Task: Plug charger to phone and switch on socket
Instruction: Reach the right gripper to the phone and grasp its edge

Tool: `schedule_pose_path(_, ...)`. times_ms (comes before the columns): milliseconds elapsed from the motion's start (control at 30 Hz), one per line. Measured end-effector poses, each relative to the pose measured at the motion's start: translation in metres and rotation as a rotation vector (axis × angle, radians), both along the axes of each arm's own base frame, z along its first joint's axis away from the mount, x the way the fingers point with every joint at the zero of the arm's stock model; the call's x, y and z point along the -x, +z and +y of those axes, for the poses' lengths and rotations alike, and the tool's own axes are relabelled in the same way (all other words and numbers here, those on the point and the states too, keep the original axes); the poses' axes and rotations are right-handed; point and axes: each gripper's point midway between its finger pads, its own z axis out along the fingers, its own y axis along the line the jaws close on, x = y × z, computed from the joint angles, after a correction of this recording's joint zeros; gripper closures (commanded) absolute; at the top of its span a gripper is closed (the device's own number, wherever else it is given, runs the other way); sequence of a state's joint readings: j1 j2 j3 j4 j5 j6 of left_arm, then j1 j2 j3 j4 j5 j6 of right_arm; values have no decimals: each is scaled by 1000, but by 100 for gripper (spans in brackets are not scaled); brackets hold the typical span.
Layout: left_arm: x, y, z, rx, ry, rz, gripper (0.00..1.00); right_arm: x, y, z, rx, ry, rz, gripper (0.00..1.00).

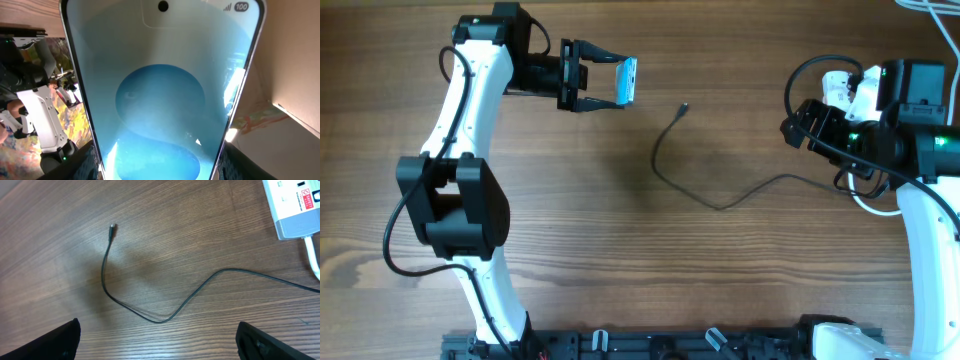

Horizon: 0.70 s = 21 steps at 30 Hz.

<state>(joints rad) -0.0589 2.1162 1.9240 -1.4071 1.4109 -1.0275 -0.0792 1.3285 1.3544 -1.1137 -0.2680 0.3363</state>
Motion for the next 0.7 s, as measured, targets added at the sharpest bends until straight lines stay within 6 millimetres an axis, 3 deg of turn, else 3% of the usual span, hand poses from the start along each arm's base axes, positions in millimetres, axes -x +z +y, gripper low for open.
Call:
schedule_pose_path(267,0,-13,3,-78,-2,-4,96,0,0,0,0,0,0,0)
schedule_pose_path(467,5,-49,6,-298,-31,-18,96,0,0,1,-5,2,-1,0)
schedule_pose_path(700,11,-86,4,-560,-60,-2,96,-6,2,20,-112,55,-9,1)
